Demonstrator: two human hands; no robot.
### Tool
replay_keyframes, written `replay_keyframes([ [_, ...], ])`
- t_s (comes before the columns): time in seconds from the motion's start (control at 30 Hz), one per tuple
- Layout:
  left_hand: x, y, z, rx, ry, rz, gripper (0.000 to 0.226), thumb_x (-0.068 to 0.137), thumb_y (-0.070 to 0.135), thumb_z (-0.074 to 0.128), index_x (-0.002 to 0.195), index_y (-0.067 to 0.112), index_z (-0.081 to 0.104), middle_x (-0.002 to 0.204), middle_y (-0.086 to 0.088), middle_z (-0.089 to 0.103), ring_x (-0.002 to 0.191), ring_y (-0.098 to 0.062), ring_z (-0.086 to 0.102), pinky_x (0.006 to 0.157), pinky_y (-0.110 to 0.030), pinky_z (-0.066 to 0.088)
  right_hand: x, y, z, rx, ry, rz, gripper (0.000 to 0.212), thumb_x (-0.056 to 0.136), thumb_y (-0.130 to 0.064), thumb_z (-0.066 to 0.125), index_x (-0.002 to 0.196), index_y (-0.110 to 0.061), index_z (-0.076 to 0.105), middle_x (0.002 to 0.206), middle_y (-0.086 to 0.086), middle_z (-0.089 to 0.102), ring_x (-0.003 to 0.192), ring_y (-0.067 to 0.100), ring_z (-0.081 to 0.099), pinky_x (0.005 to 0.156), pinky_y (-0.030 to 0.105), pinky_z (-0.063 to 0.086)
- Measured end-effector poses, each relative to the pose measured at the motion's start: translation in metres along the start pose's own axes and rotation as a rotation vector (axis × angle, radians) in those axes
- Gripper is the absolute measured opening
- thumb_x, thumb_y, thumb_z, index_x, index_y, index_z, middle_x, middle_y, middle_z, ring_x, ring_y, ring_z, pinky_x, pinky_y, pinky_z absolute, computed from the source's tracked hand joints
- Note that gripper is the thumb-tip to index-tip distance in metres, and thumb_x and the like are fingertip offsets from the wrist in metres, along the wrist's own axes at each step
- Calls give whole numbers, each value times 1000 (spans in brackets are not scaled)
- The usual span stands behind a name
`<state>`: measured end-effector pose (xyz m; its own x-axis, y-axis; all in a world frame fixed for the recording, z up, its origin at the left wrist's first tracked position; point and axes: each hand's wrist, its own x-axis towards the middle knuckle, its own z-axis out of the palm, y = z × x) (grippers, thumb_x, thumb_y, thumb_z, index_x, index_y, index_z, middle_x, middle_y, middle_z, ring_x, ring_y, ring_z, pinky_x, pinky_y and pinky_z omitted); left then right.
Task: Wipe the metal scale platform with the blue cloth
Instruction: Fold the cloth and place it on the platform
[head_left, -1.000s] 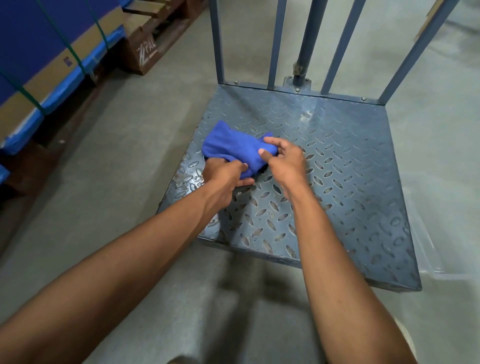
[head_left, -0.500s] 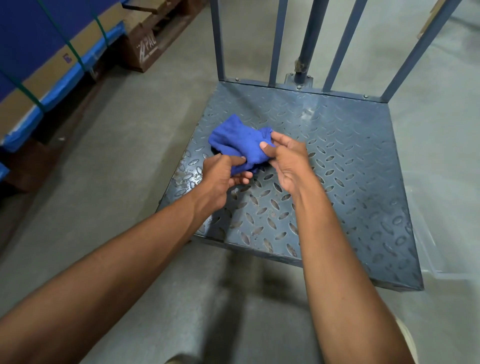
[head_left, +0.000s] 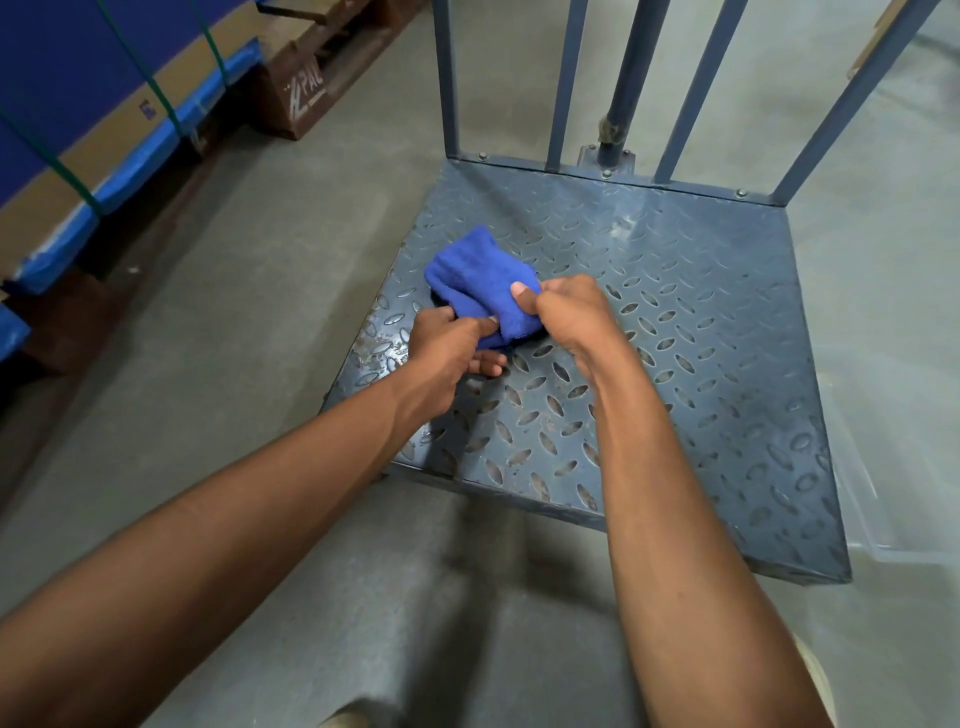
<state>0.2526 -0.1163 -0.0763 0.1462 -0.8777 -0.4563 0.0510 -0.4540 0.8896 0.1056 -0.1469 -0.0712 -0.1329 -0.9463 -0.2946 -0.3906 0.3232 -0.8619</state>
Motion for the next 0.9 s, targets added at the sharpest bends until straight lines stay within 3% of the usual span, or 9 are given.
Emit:
replay_keyframes([
  [0.1,1,-4,-5,45,57,-4,24,94,13,83,96,3,61,76,-17,72,52,-26,68,50,-34,60,2,5,-1,10,43,-1,42,98,-38,68,66,-18,51,68,0,54,76,27,49,68,37,40],
  [0.17,0,-8,-8,142,163,32,34,89,23,89,89,10,58,70,-14,72,52,-28,67,55,-40,61,3,8,0,-120,91,-30,25,97,-46,71,88,-25,61,94,2,71,96,30,64,87,39,52],
  [0.27,-3,-13,-9,262,296,82,37,86,28,92,85,20,56,66,-9,72,44,-23,63,51,-36,59,1,6,0,-231,116,-41,46,86,-55,82,122,-32,64,122,3,74,118,26,67,104,44,53],
  [0.43,-3,-13,-7,244,362,101,32,97,40,77,106,19,55,94,-15,77,48,-26,68,44,-33,55,-1,-3,1,8,-56,31,80,73,-43,96,141,-25,58,120,7,76,85,22,75,83,38,63],
  [0.53,-6,-5,-11,230,308,62,50,98,52,71,129,18,52,88,-16,77,51,-27,68,47,-33,55,-4,4,6,-6,-15,-33,74,80,-33,94,143,-27,56,116,5,75,86,21,74,78,39,62],
  [0.63,-5,-5,-18,479,287,157,67,92,57,75,140,17,53,120,-13,75,95,-31,76,81,-45,64,-17,11,5,-203,96,-262,65,87,-32,87,143,-44,58,105,-3,71,93,15,68,86,31,53],
  [0.7,-6,-12,-22,815,292,342,73,98,54,68,156,15,45,144,-14,60,130,-35,59,102,-47,52,-19,17,6,-284,129,-414,63,93,-26,81,149,-42,58,136,0,63,120,19,62,105,32,48],
  [0.77,-9,-19,-24,1053,267,542,67,107,48,56,165,20,36,154,-17,46,142,-36,44,109,-48,43,-17,21,10,-374,61,-468,53,102,-23,71,152,-33,58,160,2,50,145,24,47,122,35,35],
  [0.9,-9,-29,-27,1340,144,649,57,115,42,32,170,29,25,173,-16,27,149,-37,36,116,-51,34,-13,25,19,-561,-20,-432,44,111,-27,52,155,-24,54,167,6,44,152,31,41,127,40,28],
])
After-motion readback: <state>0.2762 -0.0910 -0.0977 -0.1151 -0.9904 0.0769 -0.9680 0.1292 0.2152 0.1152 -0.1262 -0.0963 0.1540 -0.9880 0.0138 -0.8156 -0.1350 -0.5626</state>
